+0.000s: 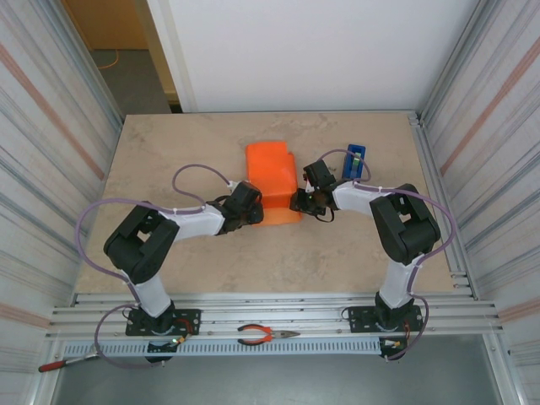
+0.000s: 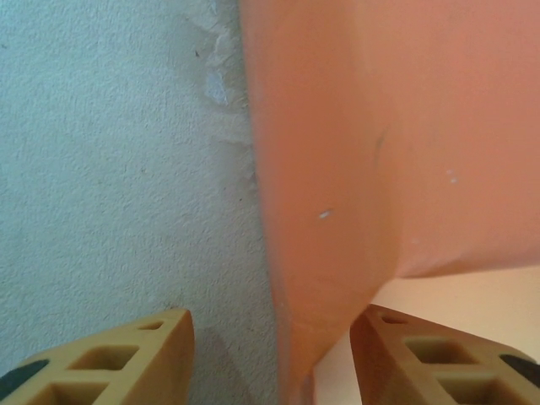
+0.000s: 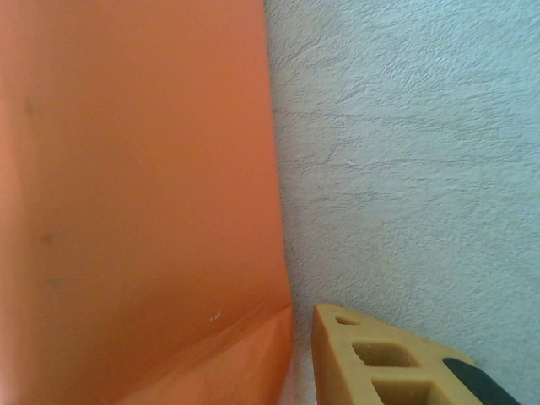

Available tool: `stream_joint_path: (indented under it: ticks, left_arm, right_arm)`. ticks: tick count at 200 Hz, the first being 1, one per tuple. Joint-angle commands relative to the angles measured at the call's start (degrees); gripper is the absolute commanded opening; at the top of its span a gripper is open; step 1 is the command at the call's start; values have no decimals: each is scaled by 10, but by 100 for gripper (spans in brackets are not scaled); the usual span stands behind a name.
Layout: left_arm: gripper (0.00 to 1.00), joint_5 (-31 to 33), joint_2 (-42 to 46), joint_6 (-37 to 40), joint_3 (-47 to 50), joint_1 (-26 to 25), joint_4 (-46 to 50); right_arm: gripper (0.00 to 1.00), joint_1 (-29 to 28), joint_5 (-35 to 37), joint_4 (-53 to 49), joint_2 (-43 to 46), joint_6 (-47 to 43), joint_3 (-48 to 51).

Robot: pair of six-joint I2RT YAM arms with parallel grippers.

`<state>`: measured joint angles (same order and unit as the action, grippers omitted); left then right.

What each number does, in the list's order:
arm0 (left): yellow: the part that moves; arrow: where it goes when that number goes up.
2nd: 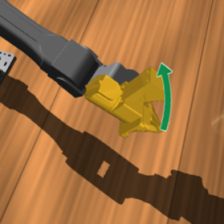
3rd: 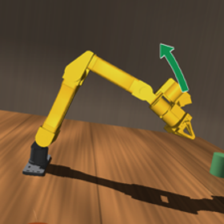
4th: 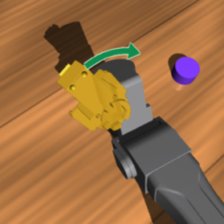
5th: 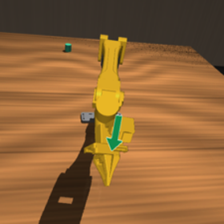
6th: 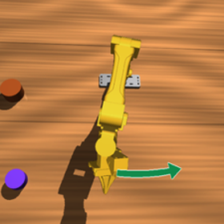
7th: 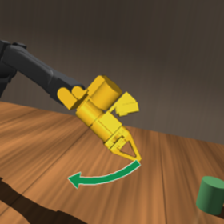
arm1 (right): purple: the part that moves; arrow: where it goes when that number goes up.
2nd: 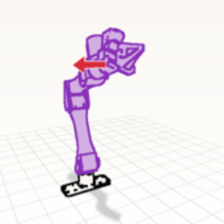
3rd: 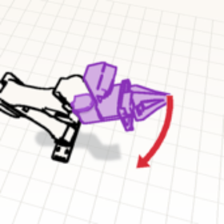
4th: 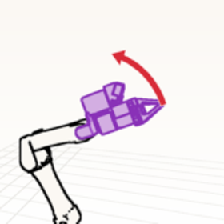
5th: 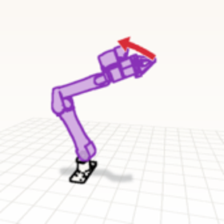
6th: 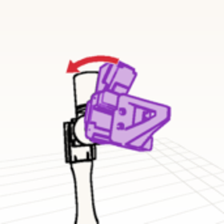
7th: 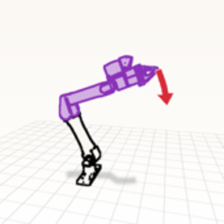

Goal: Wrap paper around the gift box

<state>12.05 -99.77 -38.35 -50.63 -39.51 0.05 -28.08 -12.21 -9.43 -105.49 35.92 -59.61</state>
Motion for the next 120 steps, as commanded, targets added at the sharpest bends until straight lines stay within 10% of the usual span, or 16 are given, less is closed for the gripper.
stream_joint_path:
  ticks: [1,120]
  left_arm:
    - [48,18,-9,0,-10,-4,-9]
    - [4,33,-11,-14,15,-15,-29]
  right_arm:
    - [32,3,0,-15,-16,-2,-8]
    - [31,1,9,-30,8,0,9]
